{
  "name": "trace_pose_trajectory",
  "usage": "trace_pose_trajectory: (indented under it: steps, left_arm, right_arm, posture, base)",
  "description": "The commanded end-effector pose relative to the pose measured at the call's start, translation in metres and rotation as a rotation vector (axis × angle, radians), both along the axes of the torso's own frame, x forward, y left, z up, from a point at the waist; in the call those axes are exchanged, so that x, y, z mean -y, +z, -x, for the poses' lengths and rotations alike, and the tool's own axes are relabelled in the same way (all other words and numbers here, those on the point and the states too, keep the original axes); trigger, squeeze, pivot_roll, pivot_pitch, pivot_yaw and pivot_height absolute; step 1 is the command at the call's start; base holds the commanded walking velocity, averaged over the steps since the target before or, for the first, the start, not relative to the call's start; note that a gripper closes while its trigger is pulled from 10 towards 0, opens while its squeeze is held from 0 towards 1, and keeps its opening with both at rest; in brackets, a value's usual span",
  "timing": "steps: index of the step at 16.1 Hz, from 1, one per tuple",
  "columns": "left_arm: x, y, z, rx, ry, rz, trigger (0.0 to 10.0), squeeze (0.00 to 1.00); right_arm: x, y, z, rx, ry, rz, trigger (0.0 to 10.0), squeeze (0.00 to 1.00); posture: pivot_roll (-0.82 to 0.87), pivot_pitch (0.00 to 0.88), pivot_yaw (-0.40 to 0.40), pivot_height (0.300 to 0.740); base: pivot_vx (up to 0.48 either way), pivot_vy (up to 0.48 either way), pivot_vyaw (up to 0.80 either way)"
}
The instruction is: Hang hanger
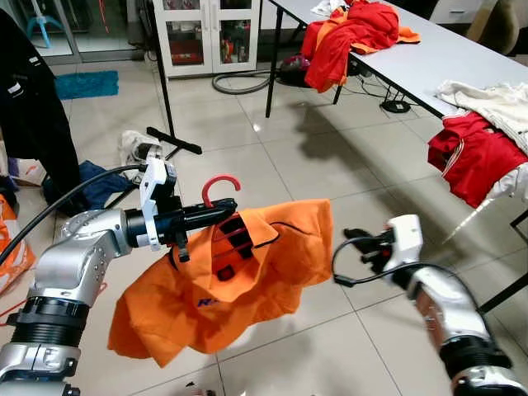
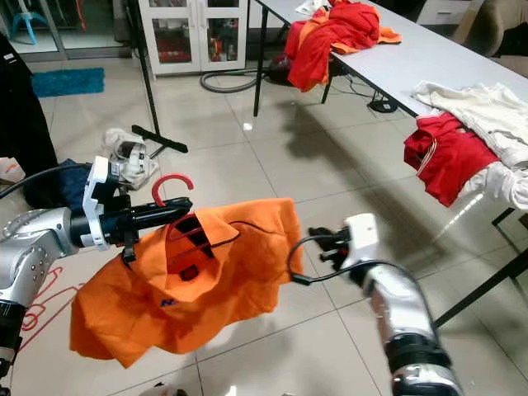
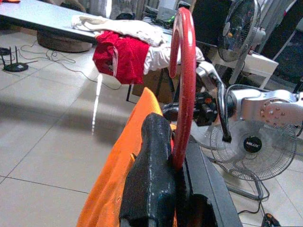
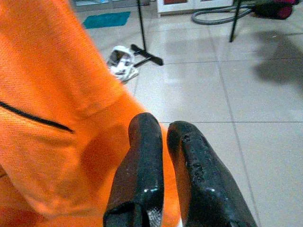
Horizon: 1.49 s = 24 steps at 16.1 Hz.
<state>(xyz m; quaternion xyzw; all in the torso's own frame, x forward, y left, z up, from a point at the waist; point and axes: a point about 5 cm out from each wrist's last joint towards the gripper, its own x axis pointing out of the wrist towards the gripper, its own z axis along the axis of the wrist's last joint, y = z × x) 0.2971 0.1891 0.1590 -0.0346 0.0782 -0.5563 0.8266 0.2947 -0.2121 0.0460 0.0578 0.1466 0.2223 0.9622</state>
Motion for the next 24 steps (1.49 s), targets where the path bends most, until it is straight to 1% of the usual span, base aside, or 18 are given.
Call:
trace_pose_trajectory:
  steps: [1,4,5,6,7,8,10,12,14,17,19,20,22,23,24]
  left_arm:
    - [0.001,0.013,0.000,0.053,-0.017,0.030,10.0,0.00]
    - [0.002,0.014,-0.001,0.054,-0.016,0.033,10.0,0.00]
    - [0.002,0.014,0.000,0.054,-0.016,0.032,10.0,0.00]
    - [0.002,0.014,0.000,0.054,-0.015,0.031,10.0,0.00]
    - [0.002,0.014,-0.001,0.054,-0.013,0.031,10.0,0.00]
    - [0.001,0.017,0.000,0.057,-0.011,0.046,10.0,0.00]
    - [0.001,0.021,-0.001,0.065,-0.009,0.052,10.0,0.00]
    - [0.001,0.028,-0.001,0.083,-0.011,0.058,10.0,0.00]
    - [0.002,0.030,-0.001,0.089,-0.016,0.059,10.0,0.00]
    - [0.003,0.031,-0.001,0.091,-0.024,0.060,10.0,0.00]
    - [0.003,0.031,0.000,0.089,-0.028,0.058,10.0,0.00]
    - [0.003,0.030,0.000,0.087,-0.028,0.056,10.0,0.00]
    - [0.003,0.030,0.001,0.085,-0.026,0.054,10.0,0.00]
    - [0.002,0.030,0.002,0.084,-0.023,0.052,10.0,0.00]
    - [0.002,0.030,0.003,0.082,-0.022,0.051,10.0,0.00]
  right_arm:
    - [0.003,0.006,-0.001,0.032,-0.003,-0.014,0.0,0.00]
    - [0.003,0.012,-0.003,0.049,0.012,0.005,0.0,0.00]
    - [0.000,0.012,-0.003,0.050,0.024,0.027,0.0,0.00]
    - [-0.007,0.011,-0.002,0.054,0.031,0.019,2.8,0.00]
    - [-0.014,0.009,0.002,0.042,0.058,-0.009,10.0,1.00]
    - [-0.027,0.000,0.010,0.006,0.080,-0.057,10.0,1.00]
    - [-0.034,-0.009,0.016,-0.021,0.093,-0.075,10.0,1.00]
    - [-0.038,-0.012,0.021,-0.031,0.095,-0.077,10.0,1.00]
    - [-0.042,-0.015,0.022,-0.035,0.088,-0.069,10.0,1.00]
    - [-0.045,-0.008,0.014,0.004,0.071,-0.078,10.0,1.00]
    - [-0.044,0.005,0.001,0.090,0.011,-0.089,10.0,1.00]
    - [-0.044,0.011,-0.003,0.113,-0.010,-0.092,10.0,1.00]
    - [-0.043,0.017,-0.007,0.134,-0.022,-0.107,10.0,1.00]
    - [-0.044,0.019,-0.007,0.128,-0.015,-0.143,10.0,1.00]
    - [-0.045,0.018,-0.007,0.124,-0.009,-0.146,10.0,1.00]
  posture:
    - [-0.04,0.033,-0.060,0.740]
    - [-0.04,0.033,-0.060,0.740]
    - [-0.04,0.033,-0.060,0.740]
    - [-0.04,0.033,-0.060,0.740]
    - [-0.04,0.033,-0.060,0.740]
    - [-0.04,0.033,-0.060,0.740]
    - [-0.04,0.033,-0.060,0.740]
    - [-0.03,0.035,-0.061,0.740]
    - [-0.02,0.026,-0.059,0.740]
    - [-0.02,0.022,-0.059,0.740]
    - [-0.02,0.019,-0.061,0.740]
    - [-0.02,0.019,-0.061,0.740]
    - [-0.01,0.018,-0.065,0.740]
    - [-0.01,0.022,-0.066,0.740]
    - [-0.01,0.024,-0.065,0.740]
  base:
    - [0.000,0.000,0.00]
    - [0.000,0.000,0.00]
    - [0.000,0.000,0.00]
    - [0.000,0.000,0.00]
    - [0.000,0.000,0.00]
    - [0.000,0.000,0.00]
    - [0.000,0.000,0.00]
    - [0.000,0.000,0.00]
    - [0.000,0.000,0.00]
    - [0.000,0.000,0.00]
    - [0.000,0.000,0.00]
    - [0.000,0.000,0.00]
    - [0.000,0.000,0.00]
    - [0.000,0.000,0.00]
    - [0.000,0.000,0.00]
